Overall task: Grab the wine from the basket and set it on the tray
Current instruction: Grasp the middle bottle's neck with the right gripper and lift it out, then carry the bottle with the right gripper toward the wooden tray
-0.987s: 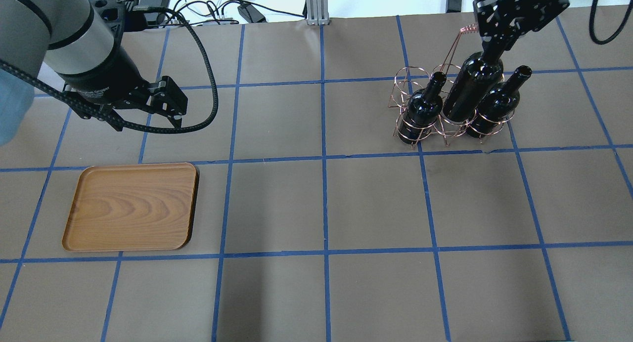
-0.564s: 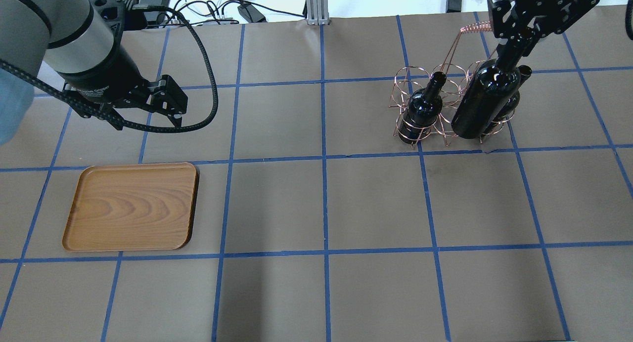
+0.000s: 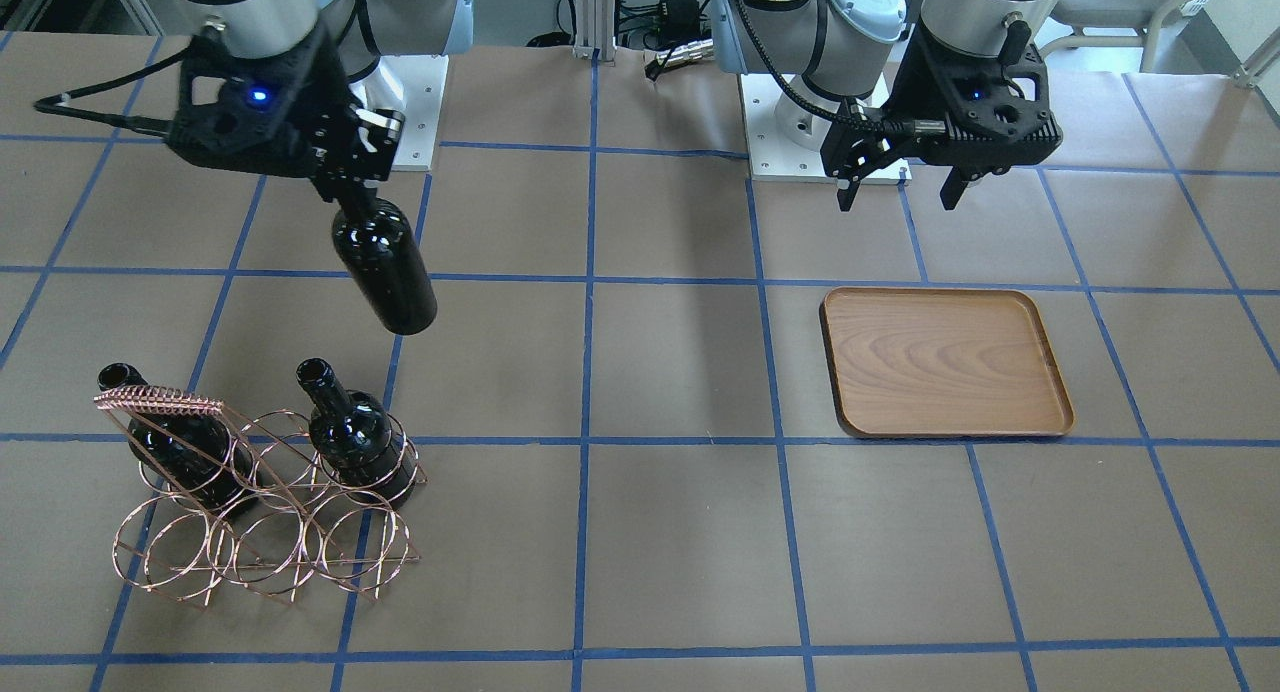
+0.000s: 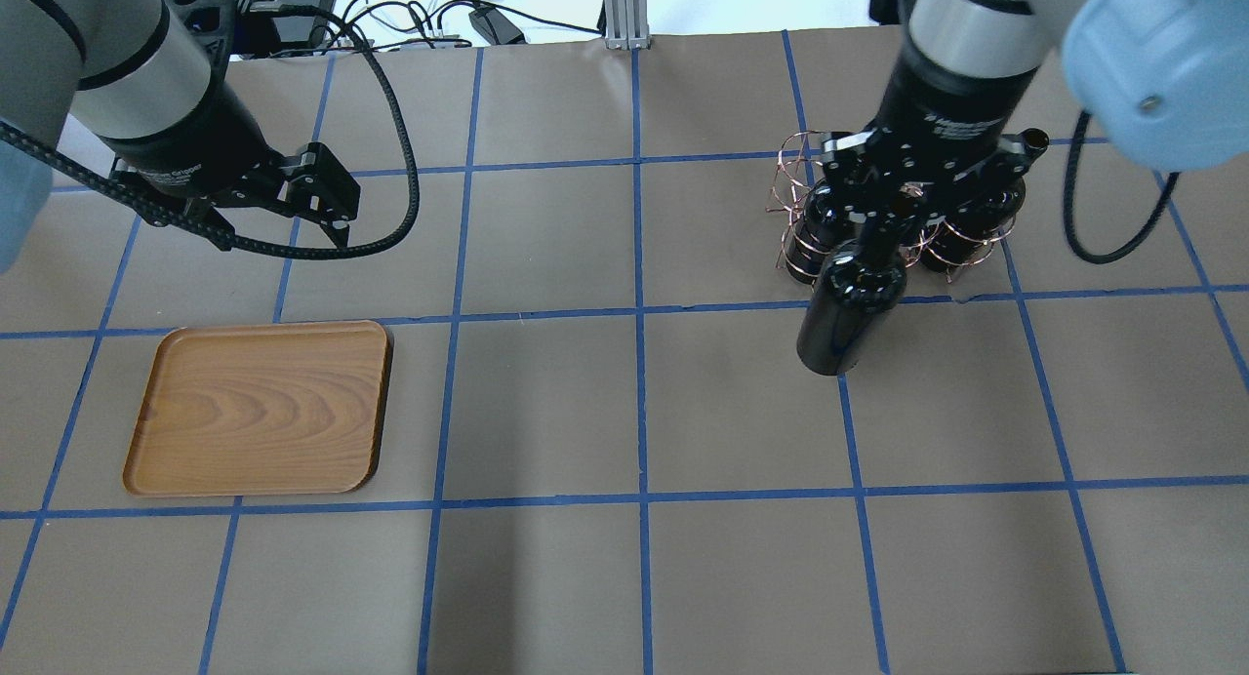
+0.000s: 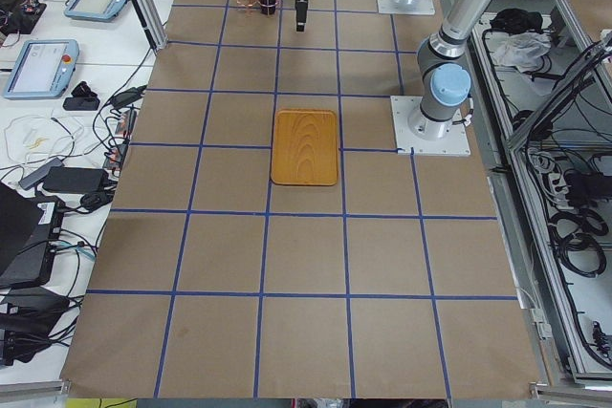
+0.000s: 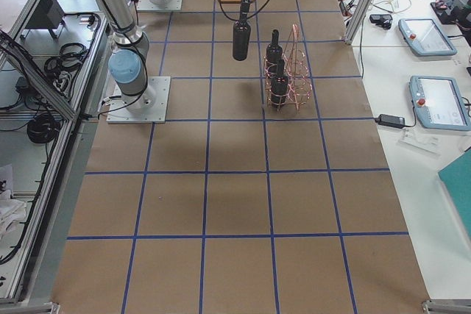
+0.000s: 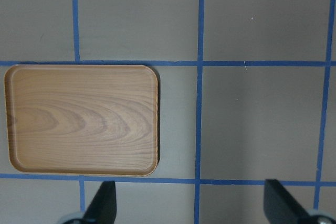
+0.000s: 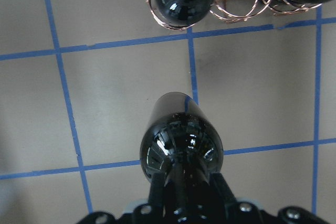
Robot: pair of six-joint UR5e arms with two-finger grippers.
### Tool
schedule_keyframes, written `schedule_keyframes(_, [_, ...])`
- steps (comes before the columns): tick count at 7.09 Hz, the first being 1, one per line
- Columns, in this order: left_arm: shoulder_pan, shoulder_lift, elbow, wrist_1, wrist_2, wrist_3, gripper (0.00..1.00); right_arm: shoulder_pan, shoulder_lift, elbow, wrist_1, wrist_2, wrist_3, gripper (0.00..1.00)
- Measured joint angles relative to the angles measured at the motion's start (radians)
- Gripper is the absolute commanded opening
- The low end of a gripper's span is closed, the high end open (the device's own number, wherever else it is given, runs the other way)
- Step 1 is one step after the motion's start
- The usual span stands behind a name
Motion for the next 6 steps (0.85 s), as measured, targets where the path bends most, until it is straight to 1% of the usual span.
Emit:
schedule_keyframes(2, [0.005, 0.001, 0.002, 0.001, 0.002, 0.03, 1.0, 0.167, 0.067, 0.002, -0.094, 0.001, 0.212, 0.1])
schedule_keyframes(3, [0.005, 0.002, 0.001, 0.001, 0.005, 0.034, 1.0, 0.21, 0.099, -0.009, -0.138, 0.001, 0.275, 0.1])
schedule_keyframes(4, [0.005, 0.002, 0.0, 0.001, 0.007, 0.035, 1.0, 0.251, 0.149, -0.052, -0.17, 0.002, 0.345, 0.1])
schedule_keyframes(6, [0.005, 0.003, -0.003, 0.0, 0.009, 0.036, 1.0, 0.339, 0.294, -0.208, -0.19, 0.0, 0.489, 0.1])
